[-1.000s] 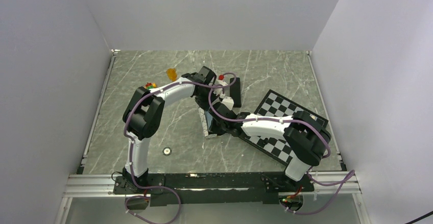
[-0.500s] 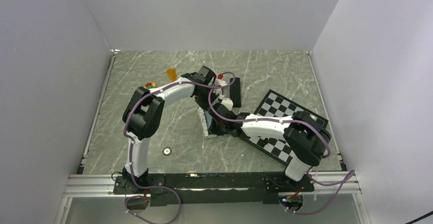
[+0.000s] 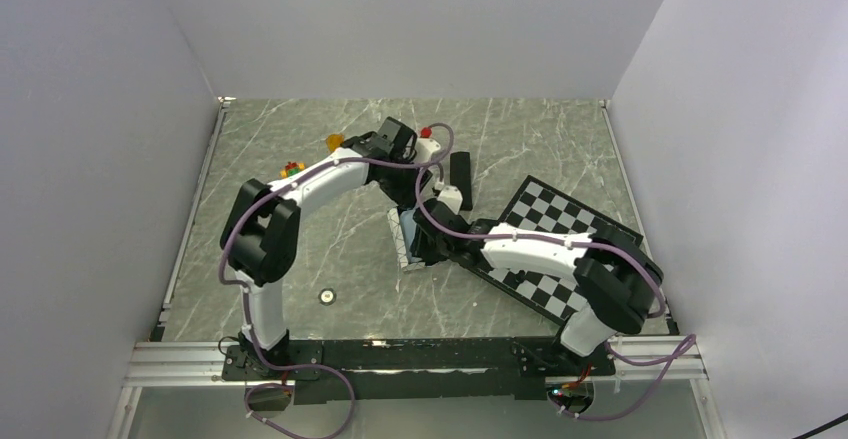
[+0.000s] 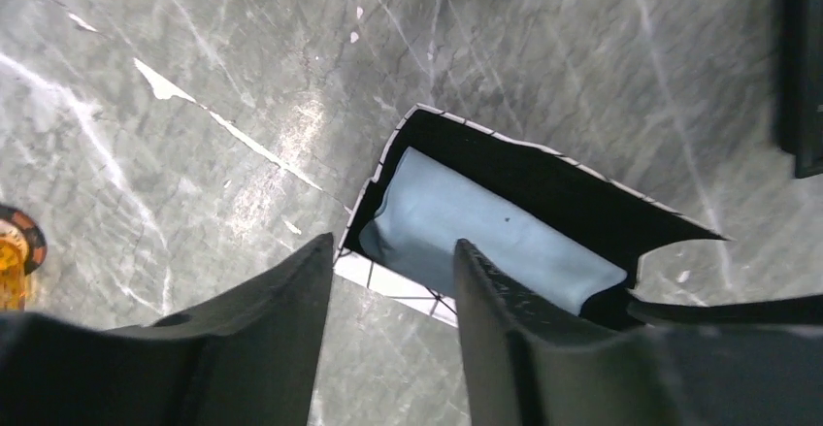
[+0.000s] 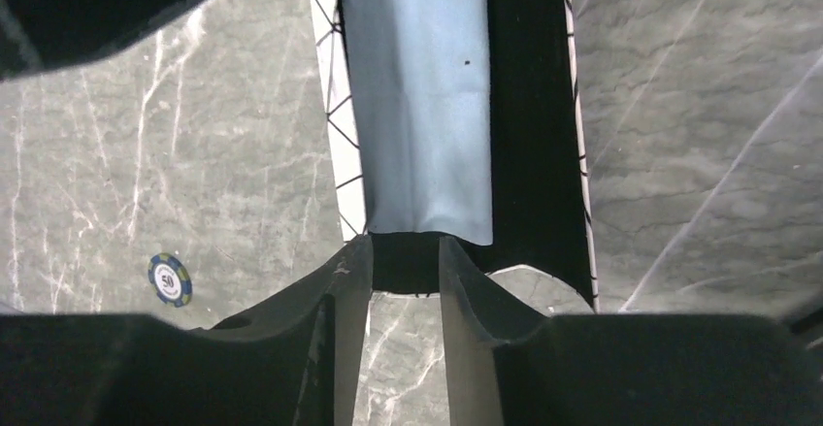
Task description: Organize the sunglasses
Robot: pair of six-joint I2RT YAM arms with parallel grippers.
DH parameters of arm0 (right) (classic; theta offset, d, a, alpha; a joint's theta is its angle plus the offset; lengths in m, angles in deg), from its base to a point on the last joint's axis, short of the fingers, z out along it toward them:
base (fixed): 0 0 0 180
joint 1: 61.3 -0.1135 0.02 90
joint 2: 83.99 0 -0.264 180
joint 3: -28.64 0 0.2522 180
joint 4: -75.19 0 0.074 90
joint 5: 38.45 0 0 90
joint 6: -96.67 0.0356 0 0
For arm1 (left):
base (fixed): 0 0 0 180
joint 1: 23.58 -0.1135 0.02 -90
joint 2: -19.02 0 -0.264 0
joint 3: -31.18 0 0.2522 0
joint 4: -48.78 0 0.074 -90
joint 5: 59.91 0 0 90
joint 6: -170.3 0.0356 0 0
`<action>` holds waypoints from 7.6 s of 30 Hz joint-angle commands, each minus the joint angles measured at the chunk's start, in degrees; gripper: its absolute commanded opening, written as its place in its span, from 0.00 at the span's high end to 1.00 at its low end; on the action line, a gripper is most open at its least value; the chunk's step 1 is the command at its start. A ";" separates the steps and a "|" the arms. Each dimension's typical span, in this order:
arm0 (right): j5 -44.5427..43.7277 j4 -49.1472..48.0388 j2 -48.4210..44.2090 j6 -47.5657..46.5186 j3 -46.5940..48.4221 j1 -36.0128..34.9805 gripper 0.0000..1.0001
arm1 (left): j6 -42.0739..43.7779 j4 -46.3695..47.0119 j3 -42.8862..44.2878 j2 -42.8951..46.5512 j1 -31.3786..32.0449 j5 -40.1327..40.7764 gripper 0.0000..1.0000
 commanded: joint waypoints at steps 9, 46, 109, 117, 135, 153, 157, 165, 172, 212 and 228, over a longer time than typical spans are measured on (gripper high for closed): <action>-13.27 -1.94 -13.18 -14.04 -0.39 2.14 0.02 | -28.79 11.30 -15.45 28.85 -4.00 11.32 0.01; -12.07 -0.84 -28.18 -21.68 -13.62 15.66 0.00 | -45.53 7.75 19.16 -16.82 -25.21 17.76 0.34; 65.63 0.38 -45.26 -70.54 -5.59 18.47 0.29 | 79.89 -45.95 -16.82 38.28 -11.33 -73.99 1.00; 70.61 2.59 -35.19 -72.48 -1.16 18.29 0.34 | 88.69 -55.06 -11.86 33.23 -10.05 -74.13 1.00; 70.85 -25.02 -28.19 -52.36 -5.61 14.47 0.71 | 84.51 -54.98 -6.98 28.63 -9.75 -76.34 0.95; 50.51 -56.70 -26.27 -26.82 -15.84 14.34 1.00 | 79.18 -54.97 -3.61 23.07 -14.38 -89.08 0.01; 45.90 -45.30 -30.37 -32.68 -13.57 14.33 1.00 | 73.12 -55.06 3.02 17.53 -19.25 -88.68 0.01; 40.99 -28.91 -39.77 -46.32 -11.33 14.34 1.00 | 70.43 -55.06 24.72 8.55 -27.91 -87.67 0.01; 39.40 -28.64 -43.48 -47.62 -13.15 14.32 1.00 | 107.19 -54.91 18.21 19.39 -28.68 -89.01 0.01; 23.41 -12.73 -38.48 -29.15 -8.19 14.29 1.00 | -36.26 61.46 -37.62 42.80 -15.95 -17.57 0.01; 38.36 -21.55 -16.44 -21.08 -7.04 14.22 1.00 | -56.72 65.90 -65.21 54.08 -27.03 -16.32 0.01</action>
